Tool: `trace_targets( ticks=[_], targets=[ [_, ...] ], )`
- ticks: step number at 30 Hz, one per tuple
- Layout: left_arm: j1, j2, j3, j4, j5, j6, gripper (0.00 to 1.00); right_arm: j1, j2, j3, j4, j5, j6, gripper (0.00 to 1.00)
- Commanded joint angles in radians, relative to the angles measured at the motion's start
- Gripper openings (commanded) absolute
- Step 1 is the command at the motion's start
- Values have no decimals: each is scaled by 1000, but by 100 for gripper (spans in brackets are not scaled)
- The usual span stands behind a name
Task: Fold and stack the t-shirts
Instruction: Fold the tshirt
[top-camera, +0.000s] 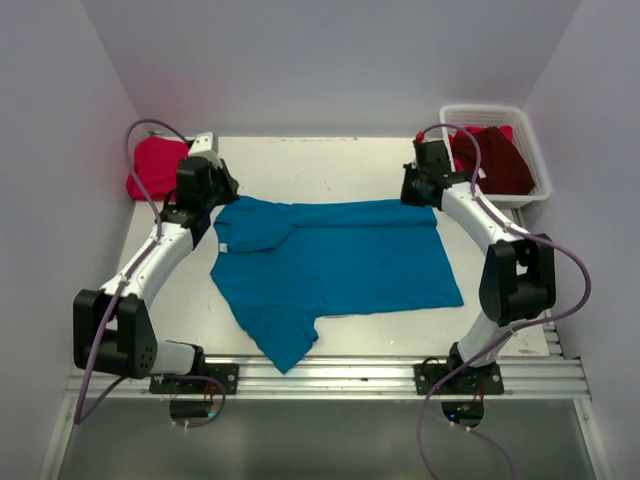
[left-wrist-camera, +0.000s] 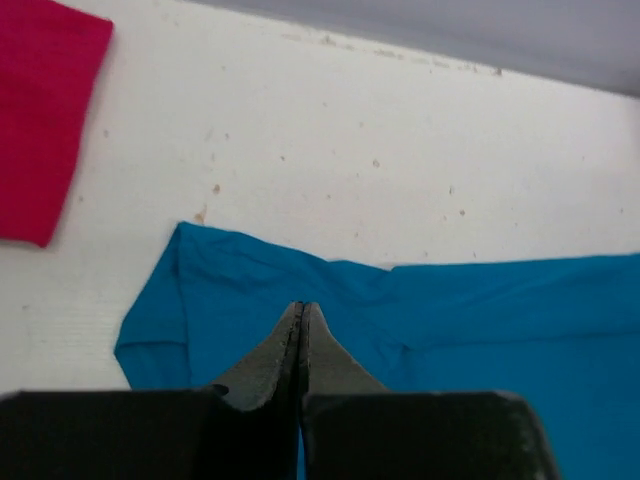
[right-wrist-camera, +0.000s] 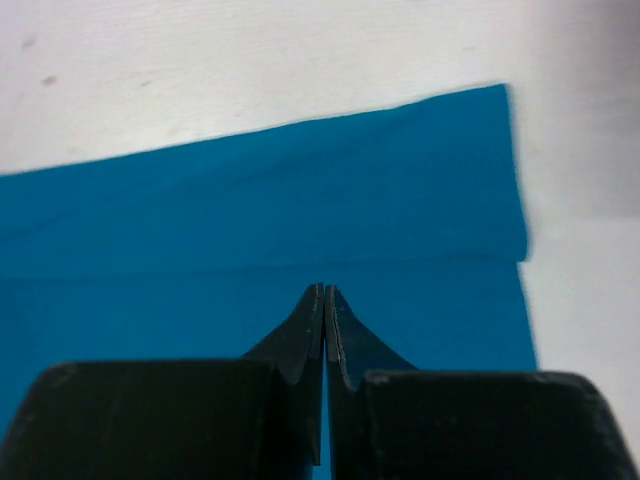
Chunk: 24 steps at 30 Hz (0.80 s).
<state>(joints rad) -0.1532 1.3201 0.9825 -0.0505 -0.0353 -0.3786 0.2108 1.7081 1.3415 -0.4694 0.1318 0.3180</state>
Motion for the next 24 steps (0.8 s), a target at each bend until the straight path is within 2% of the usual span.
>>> trace_targets(
  ticks=[1,6,9,14,19,22,24],
  targets=[
    [-12,97,-10,81,169,-20,0,36,-7,-19,52,-299,12,0],
    [-49,184,-47,135,242,-19,0,180,34,-4,92,-486,10,0],
    [-57,209,-39,132,247,-16,0,254,73,45,100,-546,32,0],
    [-59,225,-18,97,216,9,0,335,157,133,103,-551,65,0],
    [-60,219,-28,78,219,10,0,360,235,188,103,-554,85,0],
    [-101,214,-30,72,239,56,0,372,251,203,77,-540,79,0],
    [-158,264,-1,-3,264,107,0,372,226,191,84,-522,78,0]
  ],
)
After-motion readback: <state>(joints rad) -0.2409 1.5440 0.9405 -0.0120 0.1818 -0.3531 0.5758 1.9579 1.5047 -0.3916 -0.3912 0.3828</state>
